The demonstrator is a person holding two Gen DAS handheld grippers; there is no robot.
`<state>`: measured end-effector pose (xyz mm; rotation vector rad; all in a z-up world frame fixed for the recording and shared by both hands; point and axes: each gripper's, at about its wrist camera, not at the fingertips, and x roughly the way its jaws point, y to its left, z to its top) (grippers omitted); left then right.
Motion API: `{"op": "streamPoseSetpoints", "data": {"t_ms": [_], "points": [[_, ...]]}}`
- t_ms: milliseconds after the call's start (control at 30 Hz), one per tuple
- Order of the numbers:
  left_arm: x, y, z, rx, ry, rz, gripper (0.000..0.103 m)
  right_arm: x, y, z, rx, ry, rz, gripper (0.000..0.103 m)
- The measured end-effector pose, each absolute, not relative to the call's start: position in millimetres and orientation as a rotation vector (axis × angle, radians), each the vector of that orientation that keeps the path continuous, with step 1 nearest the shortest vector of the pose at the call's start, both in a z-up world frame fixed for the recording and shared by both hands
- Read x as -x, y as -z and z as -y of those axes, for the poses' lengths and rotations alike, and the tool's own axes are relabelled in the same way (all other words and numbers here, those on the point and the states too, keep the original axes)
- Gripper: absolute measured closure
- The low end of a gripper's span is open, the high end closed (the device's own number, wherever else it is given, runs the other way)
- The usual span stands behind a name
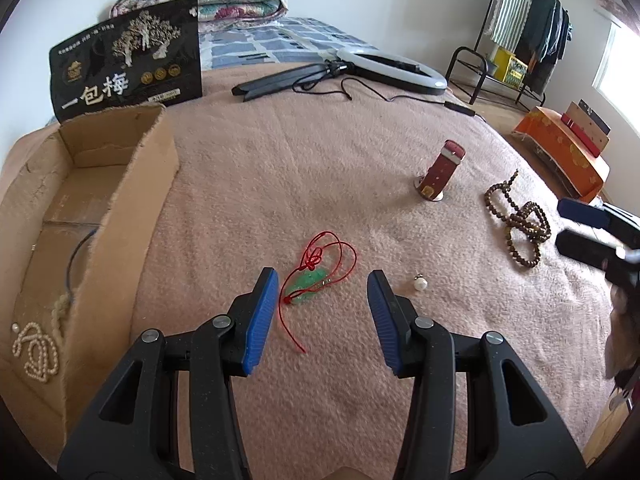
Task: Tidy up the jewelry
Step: 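Move both open tools back toward the red string charm and remaining pearl, then grasp the red string charm with the left tool while the right tool grasps the pearl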
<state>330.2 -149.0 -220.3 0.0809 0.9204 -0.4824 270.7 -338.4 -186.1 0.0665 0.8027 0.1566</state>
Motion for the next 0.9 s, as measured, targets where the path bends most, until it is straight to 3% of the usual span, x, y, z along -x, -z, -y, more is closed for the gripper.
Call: {"op": "streamPoseSetpoints", "data": {"t_ms": [433, 600, 800, 900], "points": [[-348, 244, 145, -0.085, 0.471, -0.946, 0.056, -298, 218, 279, 0.047, -0.31, -0.852, 0.025], [-348, 246, 147, -0.099, 0.458, -0.936, 0.072, -308, 227, 266, 0.086, -0.331, -0.882, 0.044], [-351, 246, 144, -0.075, 0.449, -0.94, 0.083, -318, 238, 256, 0.114, -0.333, -0.914, 0.068], [-352, 246, 143, -0.068, 0.446, -0.941, 0.088, -320, 242, 254, 0.123, -0.326, -0.919, 0.072]]}}
